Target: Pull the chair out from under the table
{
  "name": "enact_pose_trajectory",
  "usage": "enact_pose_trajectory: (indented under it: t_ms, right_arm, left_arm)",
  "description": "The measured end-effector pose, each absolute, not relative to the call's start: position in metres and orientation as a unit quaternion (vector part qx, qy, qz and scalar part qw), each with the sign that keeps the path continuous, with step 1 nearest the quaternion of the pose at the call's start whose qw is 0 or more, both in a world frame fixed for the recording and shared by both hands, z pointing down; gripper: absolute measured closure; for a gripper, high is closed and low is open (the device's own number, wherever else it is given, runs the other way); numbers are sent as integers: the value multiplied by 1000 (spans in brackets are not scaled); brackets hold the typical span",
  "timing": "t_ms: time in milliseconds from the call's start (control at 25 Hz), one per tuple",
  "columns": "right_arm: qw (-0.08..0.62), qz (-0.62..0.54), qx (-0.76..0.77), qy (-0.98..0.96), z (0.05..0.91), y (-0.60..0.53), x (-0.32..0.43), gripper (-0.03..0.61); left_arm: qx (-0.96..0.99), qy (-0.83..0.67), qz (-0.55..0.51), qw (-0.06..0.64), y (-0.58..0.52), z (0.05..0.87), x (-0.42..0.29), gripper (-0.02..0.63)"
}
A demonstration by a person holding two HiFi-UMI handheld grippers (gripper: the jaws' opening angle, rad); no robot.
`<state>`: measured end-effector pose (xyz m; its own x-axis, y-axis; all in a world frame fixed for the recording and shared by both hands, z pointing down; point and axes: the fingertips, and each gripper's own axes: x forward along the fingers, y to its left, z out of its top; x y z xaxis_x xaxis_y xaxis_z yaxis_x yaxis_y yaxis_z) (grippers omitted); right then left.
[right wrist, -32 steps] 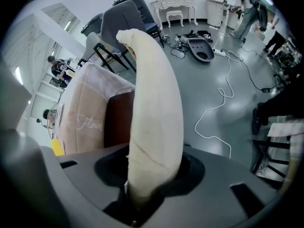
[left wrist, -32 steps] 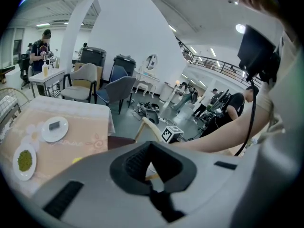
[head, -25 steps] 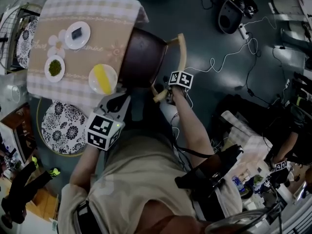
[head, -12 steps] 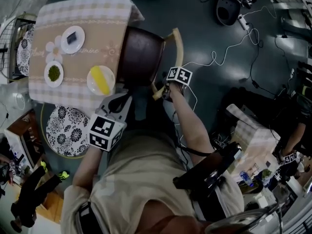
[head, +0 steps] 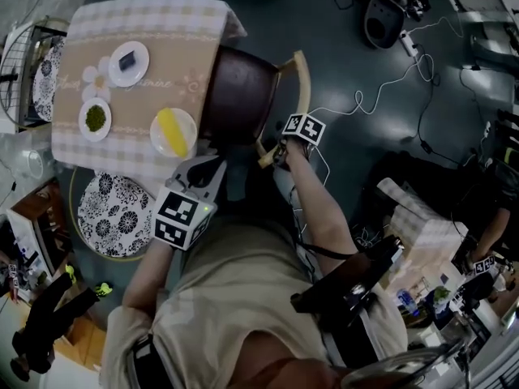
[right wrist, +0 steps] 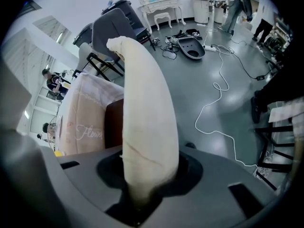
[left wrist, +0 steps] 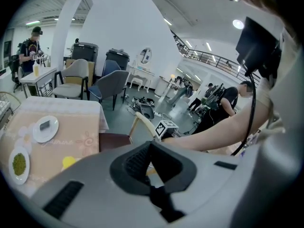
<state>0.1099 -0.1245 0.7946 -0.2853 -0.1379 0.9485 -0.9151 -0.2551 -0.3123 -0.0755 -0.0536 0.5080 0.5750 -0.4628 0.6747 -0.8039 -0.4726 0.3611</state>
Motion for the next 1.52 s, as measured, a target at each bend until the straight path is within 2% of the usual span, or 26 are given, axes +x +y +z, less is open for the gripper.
enact_pose_trajectory:
  t_ms: [1520]
  right_arm:
    - [349, 614, 498, -503, 797, -110, 126, 466]
  left_arm:
    - [829, -385, 243, 325, -69, 504, -74, 607]
